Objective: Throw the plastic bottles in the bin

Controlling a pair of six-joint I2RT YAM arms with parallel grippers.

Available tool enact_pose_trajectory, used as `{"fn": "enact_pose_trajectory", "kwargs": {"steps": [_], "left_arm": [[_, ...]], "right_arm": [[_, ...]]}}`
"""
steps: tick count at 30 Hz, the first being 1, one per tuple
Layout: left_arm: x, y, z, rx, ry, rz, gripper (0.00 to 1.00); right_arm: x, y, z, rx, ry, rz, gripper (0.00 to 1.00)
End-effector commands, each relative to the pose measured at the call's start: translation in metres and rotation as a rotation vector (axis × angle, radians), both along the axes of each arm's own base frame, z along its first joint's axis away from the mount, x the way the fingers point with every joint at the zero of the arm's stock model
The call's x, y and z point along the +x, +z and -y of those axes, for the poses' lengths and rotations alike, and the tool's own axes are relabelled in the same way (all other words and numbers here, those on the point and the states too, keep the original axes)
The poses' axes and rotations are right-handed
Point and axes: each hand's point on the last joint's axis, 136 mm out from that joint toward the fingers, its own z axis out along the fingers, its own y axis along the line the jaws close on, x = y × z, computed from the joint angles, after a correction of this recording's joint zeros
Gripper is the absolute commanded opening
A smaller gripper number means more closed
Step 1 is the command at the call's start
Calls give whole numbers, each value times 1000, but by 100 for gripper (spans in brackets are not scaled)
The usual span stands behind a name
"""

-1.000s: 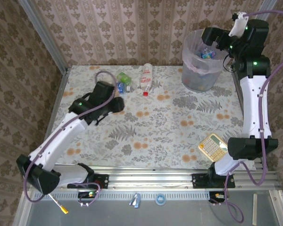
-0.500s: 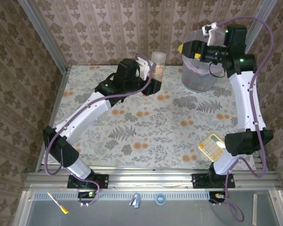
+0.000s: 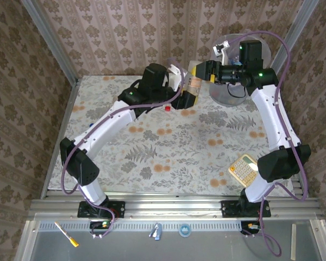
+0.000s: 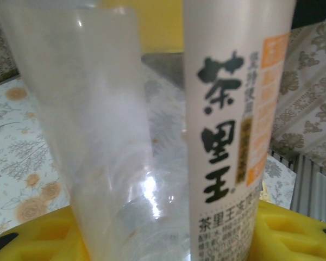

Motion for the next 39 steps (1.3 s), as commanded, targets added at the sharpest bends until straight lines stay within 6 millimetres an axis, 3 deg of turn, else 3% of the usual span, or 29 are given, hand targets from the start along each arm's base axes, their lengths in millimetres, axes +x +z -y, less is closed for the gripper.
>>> {"fn": "enact_pose_trajectory", "kwargs": {"steps": [1, 6, 13, 18, 20, 24, 27, 33, 37, 39], "left_arm": [[-13, 28, 6, -63, -76, 60, 27], [-16, 27, 7, -66, -85, 53, 27], [-20, 27, 10, -77, -112, 46, 28], [-21, 25, 13, -89, -140, 25, 30], [-21, 24, 13, -89, -141, 22, 39], [-13, 22, 8, -83, -98, 16, 78], [-5, 21, -3, -91, -40, 9, 99], [14, 12, -41, -146, 104, -27, 100], [21, 6, -69, -167, 188, -30, 100], [23, 4, -82, -166, 227, -30, 100]], "right_arm": [[-5, 21, 0, 9, -3, 70, 91], [-2, 27, -4, 33, 14, 71, 83], [-7, 31, -9, 58, 59, 82, 62], [-11, 34, -8, 51, 62, 100, 57], [-10, 35, -7, 44, 54, 106, 55], [-5, 40, 0, 22, 10, 127, 49], [4, 46, 13, -2, -61, 147, 43], [26, 69, 64, -105, -329, 252, 38], [33, 98, 101, -172, -527, 380, 35], [34, 123, 119, -185, -631, 479, 35]]}}
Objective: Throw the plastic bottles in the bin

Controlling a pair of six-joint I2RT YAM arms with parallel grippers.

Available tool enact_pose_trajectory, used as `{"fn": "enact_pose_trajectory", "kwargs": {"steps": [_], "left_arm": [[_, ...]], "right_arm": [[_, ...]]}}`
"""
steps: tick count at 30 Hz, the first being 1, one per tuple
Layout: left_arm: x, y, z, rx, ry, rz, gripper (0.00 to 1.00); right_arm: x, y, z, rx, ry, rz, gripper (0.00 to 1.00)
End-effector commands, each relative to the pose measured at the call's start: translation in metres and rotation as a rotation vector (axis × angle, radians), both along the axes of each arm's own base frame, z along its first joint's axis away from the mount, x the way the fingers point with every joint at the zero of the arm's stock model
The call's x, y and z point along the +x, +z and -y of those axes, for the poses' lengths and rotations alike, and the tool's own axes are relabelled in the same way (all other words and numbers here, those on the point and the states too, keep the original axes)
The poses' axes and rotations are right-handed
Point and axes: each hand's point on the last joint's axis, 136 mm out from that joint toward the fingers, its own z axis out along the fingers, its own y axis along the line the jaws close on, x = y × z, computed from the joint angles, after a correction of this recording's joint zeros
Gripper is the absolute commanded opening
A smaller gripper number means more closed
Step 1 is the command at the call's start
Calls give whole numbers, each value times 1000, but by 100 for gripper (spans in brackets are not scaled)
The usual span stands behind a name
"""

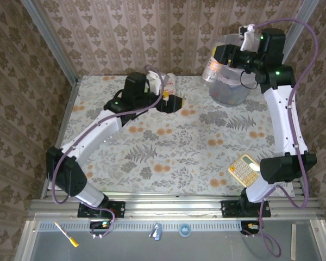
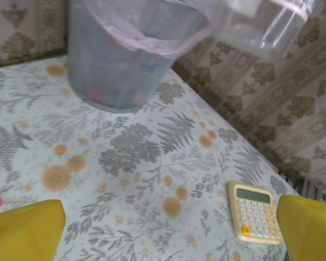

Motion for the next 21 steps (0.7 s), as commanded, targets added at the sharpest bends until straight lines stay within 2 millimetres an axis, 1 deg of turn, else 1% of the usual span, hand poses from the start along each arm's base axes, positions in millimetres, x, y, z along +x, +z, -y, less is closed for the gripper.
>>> {"fn": "enact_pose_trajectory", "kwargs": {"steps": [1, 4, 6, 8, 9, 11, 14, 17, 19, 21], "left_arm": [[4, 28, -18, -69, 71, 61, 100], [6, 23, -33, -57, 117, 55, 100], [6, 20, -40, -49, 135, 55, 100], [7, 17, -45, -40, 155, 52, 100], [7, 16, -46, -37, 160, 52, 100], [7, 14, -49, -31, 175, 50, 100], [8, 13, -51, -29, 190, 50, 100], [10, 13, -54, -27, 206, 54, 100], [11, 13, -55, -24, 213, 59, 100], [11, 13, -56, -24, 217, 63, 100]], "right_arm": [[-9, 73, 42, -69, -241, 271, 35], [-19, 110, 63, -67, -366, 439, 35], [-31, 135, 73, -54, -432, 569, 34], [-44, 155, 83, -39, -499, 699, 32], [-60, 170, 89, -21, -539, 774, 32], [-80, 187, 100, -11, -613, 896, 31], [-110, 206, 107, -28, -676, 1048, 31], [-132, 217, 112, -49, -729, 1121, 30], [-142, 222, 113, -64, -741, 1160, 29], [-146, 224, 112, -73, -744, 1170, 28]]}}
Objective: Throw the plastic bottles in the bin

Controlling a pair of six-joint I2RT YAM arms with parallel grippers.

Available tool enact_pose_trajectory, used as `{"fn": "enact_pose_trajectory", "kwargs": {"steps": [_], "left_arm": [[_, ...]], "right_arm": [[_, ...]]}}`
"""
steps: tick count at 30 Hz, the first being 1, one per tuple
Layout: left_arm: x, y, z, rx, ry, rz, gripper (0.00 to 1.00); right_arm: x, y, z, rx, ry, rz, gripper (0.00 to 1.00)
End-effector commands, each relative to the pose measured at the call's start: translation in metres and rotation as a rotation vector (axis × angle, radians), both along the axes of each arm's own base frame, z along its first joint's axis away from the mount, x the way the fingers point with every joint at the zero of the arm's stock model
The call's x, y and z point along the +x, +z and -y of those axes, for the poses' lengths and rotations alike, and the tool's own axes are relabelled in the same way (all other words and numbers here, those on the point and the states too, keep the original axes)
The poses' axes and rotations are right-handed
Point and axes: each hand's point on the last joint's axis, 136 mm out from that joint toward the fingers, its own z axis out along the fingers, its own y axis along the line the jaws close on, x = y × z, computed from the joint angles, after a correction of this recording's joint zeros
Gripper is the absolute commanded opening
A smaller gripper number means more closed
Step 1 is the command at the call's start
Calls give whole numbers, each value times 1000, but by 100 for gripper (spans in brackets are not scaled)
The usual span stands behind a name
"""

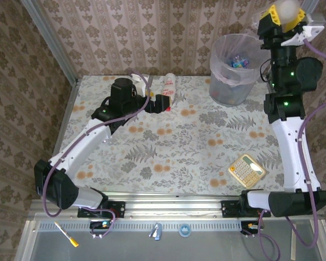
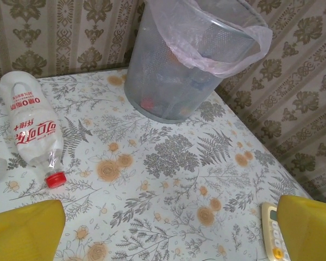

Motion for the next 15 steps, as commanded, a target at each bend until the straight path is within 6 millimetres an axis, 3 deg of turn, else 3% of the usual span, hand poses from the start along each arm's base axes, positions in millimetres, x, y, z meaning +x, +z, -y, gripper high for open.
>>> {"fn": "enact_pose_trajectory", "kwargs": {"steps": [1, 8, 12, 15], "left_arm": [[1, 14, -7, -26, 31, 36, 100], [2, 16, -8, -23, 36, 44, 100], [2, 15, -10, -17, 38, 42, 100], [2, 15, -12, -14, 43, 41, 100]], "right_arm": [[-45, 35, 11, -9, -93, 178, 28], [-41, 34, 10, -23, -92, 163, 25], [-25, 29, 10, -28, -95, 121, 21], [25, 6, 18, -30, -119, -71, 21]]}}
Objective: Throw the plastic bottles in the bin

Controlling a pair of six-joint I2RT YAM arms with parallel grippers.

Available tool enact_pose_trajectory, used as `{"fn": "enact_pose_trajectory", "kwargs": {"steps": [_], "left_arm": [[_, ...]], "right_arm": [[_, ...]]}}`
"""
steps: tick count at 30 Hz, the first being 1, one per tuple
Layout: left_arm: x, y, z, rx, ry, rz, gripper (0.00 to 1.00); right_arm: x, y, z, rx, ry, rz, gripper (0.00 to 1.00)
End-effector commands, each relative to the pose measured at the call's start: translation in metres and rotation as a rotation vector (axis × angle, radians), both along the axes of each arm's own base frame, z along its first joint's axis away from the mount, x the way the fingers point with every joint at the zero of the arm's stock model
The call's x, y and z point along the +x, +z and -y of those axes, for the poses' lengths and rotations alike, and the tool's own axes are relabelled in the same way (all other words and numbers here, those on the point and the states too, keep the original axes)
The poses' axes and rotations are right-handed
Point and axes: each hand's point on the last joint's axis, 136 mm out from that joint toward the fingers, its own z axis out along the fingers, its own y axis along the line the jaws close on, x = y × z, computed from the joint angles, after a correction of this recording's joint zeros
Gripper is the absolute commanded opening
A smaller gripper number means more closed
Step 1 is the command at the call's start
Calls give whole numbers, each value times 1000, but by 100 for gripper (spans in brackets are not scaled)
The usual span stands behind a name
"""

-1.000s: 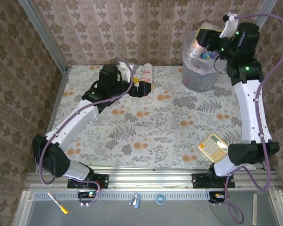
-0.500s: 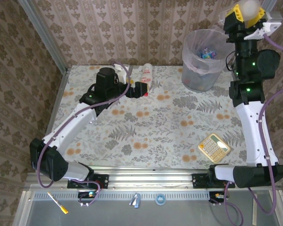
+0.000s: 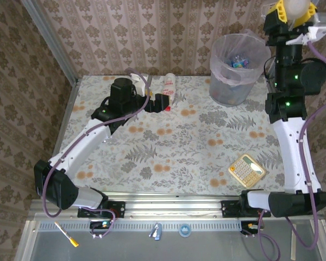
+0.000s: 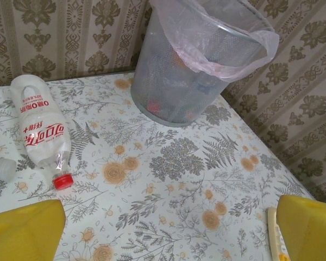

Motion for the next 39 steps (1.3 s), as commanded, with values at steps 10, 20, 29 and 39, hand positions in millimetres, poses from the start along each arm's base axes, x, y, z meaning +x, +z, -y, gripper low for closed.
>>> {"fn": "enact_pose_trajectory", "kwargs": {"steps": [10, 20, 29, 39], "left_arm": [[3, 8, -21, -15, 58, 4, 100], [13, -6, -50, 6, 162, -53, 100], [25, -45, -95, 76, 353, -201, 100], [18, -93, -147, 147, 569, -410, 100]], "right_arm": [[176, -157, 39, 143, 25, -907, 96], [142, -112, 12, 112, 167, -787, 100], [128, -111, -1, 95, 232, -813, 100], [115, -105, -15, 71, 304, -809, 100]]}}
